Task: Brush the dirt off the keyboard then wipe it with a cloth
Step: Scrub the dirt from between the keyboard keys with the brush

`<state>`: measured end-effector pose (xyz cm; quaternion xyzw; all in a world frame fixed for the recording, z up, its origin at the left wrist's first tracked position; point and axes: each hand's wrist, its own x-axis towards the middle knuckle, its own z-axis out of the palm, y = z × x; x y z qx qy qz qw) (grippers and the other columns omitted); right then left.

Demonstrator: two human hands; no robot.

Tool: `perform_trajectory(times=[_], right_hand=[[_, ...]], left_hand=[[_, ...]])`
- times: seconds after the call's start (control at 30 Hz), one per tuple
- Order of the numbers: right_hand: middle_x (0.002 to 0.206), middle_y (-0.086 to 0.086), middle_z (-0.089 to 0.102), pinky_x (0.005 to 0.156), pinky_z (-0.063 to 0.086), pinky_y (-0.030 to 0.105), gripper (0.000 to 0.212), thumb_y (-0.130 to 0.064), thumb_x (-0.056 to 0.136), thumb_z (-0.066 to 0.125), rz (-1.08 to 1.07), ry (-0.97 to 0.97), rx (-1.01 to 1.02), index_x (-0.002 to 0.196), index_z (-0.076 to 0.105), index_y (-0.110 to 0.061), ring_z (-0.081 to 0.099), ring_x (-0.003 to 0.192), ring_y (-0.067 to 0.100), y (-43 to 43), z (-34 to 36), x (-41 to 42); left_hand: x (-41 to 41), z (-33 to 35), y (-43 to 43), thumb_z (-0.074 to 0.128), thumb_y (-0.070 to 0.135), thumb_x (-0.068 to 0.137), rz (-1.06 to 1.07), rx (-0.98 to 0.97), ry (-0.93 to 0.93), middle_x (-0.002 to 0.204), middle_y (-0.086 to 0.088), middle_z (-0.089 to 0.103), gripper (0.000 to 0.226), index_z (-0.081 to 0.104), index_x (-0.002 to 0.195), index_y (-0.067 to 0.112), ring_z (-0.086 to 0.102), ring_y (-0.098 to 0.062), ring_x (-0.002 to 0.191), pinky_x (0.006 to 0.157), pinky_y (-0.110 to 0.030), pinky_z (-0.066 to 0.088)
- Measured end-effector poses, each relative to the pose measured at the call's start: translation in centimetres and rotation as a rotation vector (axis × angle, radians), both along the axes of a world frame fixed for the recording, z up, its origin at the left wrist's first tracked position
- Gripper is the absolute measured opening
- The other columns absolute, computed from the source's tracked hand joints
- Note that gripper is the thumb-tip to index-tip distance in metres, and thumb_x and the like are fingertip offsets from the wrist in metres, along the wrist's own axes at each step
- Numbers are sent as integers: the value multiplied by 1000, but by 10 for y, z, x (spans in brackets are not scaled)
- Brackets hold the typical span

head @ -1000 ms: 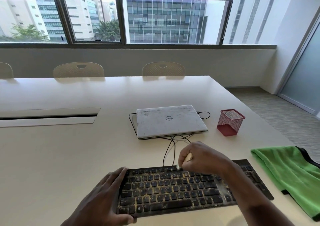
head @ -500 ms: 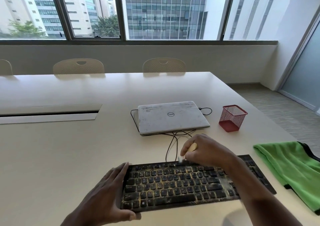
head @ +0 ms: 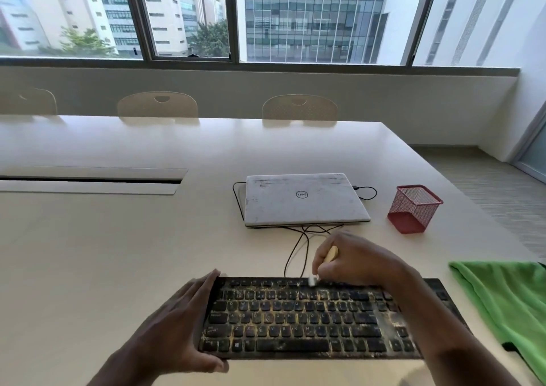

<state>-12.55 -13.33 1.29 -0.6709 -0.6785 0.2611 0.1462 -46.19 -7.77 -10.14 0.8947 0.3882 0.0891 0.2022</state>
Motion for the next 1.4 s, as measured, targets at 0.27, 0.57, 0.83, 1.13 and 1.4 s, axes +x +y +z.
perform_trajectory(times=[0.27,0.57,0.83,1.13,1.4], right_hand=[[81,-25,71,73,50,19,13,-22,79,68,144,14,9,79,80,-27,64,84,-4,0,-3,7],[82,-16,74,74,54,21,12,-14,78,69,155,42,63,77,79,-20,68,80,3,-5,-3,15],[81,-13,75,72,56,27,14,-16,77,67,111,70,74,75,79,-22,69,77,6,-7,-3,12],[77,-16,73,68,55,26,12,-16,76,68,77,38,98,75,79,-21,68,72,8,-6,-7,10],[65,-13,70,54,47,18,14,-12,77,70,-66,59,147,69,78,-20,59,57,1,-11,-8,13]], left_hand=[[-1,1,-2,63,101,50,26,-17,-13,162,25,0,152,-22,156,31,11,2,149,118,-15,20],[-6,-7,0,68,97,51,-7,17,-38,164,22,9,149,-10,160,32,20,-2,150,119,-27,32],[-7,-12,5,69,95,53,-35,46,-49,165,20,14,147,-4,162,28,24,-3,150,118,-32,37],[-6,-12,3,66,98,50,-18,71,-49,164,21,14,148,3,162,25,21,-4,151,121,-30,30],[-5,-13,2,65,99,50,-8,48,-40,166,20,9,149,-1,162,27,17,-10,154,124,-35,28]])
